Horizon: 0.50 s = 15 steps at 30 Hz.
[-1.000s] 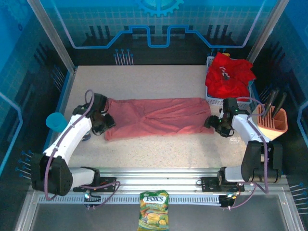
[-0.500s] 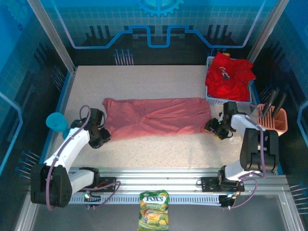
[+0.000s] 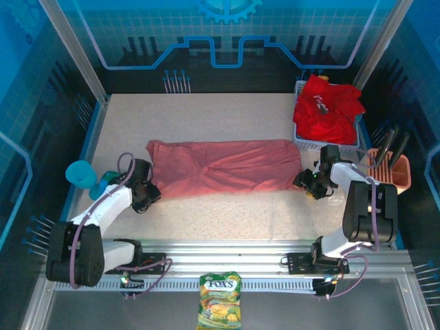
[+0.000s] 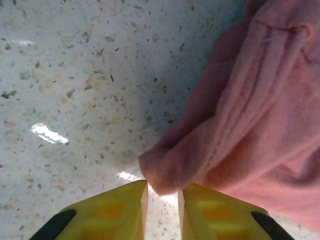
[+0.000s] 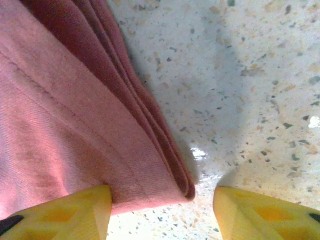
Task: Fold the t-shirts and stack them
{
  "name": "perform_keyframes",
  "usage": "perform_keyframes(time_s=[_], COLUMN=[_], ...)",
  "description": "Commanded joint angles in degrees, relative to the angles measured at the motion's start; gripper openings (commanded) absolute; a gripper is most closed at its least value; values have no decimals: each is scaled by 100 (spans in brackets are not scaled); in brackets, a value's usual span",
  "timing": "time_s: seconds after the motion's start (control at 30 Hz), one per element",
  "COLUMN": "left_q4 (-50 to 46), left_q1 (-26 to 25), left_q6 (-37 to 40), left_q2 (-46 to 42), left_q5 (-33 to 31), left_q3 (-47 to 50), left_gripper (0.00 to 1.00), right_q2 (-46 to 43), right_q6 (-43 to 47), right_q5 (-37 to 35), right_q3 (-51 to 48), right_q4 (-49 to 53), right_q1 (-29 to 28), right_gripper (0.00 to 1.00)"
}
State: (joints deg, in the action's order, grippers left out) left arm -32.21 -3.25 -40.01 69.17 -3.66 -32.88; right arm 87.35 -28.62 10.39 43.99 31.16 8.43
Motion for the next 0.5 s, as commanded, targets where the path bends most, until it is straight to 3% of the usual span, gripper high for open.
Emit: perform_keyframes(time_s=[0.0, 0.1, 0.3, 0.47], left_q4=[363, 388, 382, 341], left_q1=[41, 37, 36, 29], left_q6=[15, 45, 122, 152], left_q2=[148, 185, 237, 394], left_q5=[-128, -321, -614, -691], left_q3=[95, 107, 66, -5], left_gripper=[20, 18, 16, 18], right_q2=[300, 325, 414, 488], right_q6=[83, 98, 91, 124], right_q5=[396, 424, 483, 524], right_q3=[-23, 18, 57, 122], right_q4=[-478, -486, -509, -517], right_q1=[13, 19, 11, 10], right_gripper=[50, 42, 38, 30])
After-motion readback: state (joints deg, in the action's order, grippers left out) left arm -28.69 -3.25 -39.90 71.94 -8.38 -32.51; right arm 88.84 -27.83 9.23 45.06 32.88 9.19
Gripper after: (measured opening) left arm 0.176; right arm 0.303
